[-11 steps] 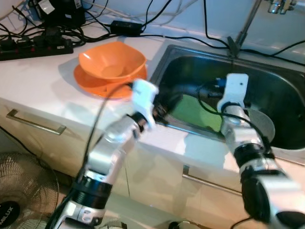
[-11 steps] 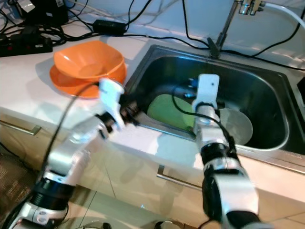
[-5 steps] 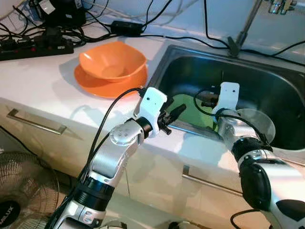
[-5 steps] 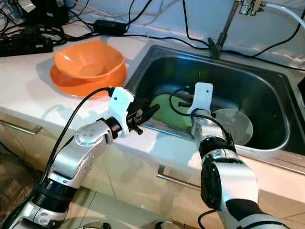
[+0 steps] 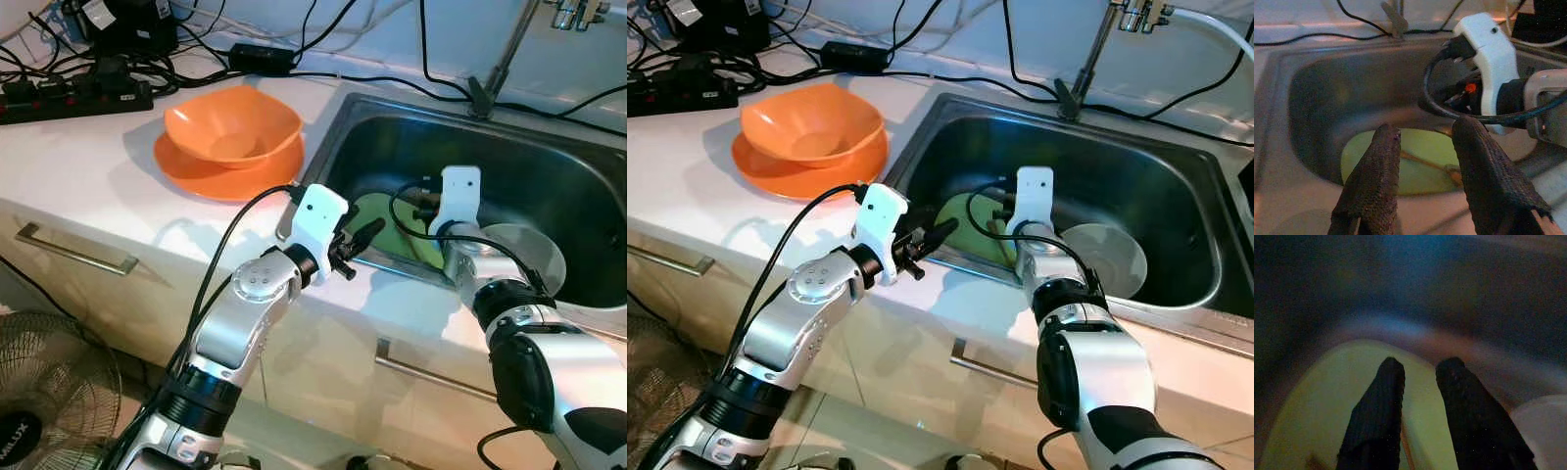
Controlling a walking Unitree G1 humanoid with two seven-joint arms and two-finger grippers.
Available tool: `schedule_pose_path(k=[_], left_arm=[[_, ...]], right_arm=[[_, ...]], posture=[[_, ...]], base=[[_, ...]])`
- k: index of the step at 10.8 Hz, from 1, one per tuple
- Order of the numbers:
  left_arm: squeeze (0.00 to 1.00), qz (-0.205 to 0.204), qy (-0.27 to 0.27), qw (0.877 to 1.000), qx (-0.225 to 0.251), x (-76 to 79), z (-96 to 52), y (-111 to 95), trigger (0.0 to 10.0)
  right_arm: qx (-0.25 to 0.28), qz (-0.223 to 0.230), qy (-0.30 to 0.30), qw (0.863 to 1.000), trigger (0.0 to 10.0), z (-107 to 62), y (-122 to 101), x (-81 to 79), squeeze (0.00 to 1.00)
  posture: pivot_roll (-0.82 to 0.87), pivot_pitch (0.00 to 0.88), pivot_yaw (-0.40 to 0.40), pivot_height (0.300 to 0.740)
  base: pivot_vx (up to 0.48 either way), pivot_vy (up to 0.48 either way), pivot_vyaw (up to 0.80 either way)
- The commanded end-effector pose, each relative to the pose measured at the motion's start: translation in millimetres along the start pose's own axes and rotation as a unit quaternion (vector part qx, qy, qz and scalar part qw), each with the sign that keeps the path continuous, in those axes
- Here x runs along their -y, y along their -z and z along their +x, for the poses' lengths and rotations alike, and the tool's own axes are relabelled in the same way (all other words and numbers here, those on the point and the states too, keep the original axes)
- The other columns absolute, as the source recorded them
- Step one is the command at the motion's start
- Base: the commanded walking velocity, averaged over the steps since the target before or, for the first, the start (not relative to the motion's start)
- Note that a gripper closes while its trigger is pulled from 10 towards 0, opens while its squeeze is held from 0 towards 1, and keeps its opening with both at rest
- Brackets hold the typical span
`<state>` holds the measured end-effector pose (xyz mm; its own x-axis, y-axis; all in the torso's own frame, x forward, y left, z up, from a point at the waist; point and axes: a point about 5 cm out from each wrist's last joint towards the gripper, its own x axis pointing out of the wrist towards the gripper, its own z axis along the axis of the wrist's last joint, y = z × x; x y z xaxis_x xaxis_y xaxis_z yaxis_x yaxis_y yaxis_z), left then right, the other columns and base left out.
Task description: Kitchen organization
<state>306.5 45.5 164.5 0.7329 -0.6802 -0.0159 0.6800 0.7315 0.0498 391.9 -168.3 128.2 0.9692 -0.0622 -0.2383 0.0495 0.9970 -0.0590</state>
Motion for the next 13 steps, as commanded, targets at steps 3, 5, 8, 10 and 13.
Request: schedule_pose_path(k=[3, 5, 8, 10, 13], left_arm=[[0.00, 0.022, -0.061, 0.997, 0.040, -11.1, 0.7, -7, 10.0], [0.00, 0.044, -0.087, 0.994, 0.046, -16.4, -0.9, -5, 10.0], [0.00, 0.065, -0.131, 0.988, 0.055, -26.1, -7.6, 3, 10.0], [0.00, 0.115, -0.131, 0.983, 0.049, -26.1, -6.5, 5, 10.0], [0.00, 0.117, -0.195, 0.967, 0.112, -49.0, -10.4, -30, 10.0]], right_arm=[[0.178, 0.006, 0.003, 0.984, 10.0, -8.5, -42, 3.5, 0.00], [0.228, 0.027, 0.014, 0.973, 10.0, -20.9, -45, 5.6, 0.00], [0.305, 0.028, -0.006, 0.952, 10.0, -65.9, -51, -9.2, 0.00], [0.275, 0.035, -0.022, 0.961, 10.0, -72.9, -32, -26.9, 0.00], [0.250, 0.017, -0.052, 0.967, 10.0, -77.9, -20, -50.6, 0.00]], posture=[[0.06, 0.027, -0.087, 0.740], [0.03, 0.021, -0.081, 0.740], [-0.01, 0.014, -0.062, 0.740], [-0.01, 0.009, -0.058, 0.740], [0.02, 0.027, -0.065, 0.740]], base=[[0.000, 0.000, 0.00], [0.000, 0.000, 0.00], [0.000, 0.000, 0.00], [0.000, 0.000, 0.00], [0.000, 0.000, 0.00]])
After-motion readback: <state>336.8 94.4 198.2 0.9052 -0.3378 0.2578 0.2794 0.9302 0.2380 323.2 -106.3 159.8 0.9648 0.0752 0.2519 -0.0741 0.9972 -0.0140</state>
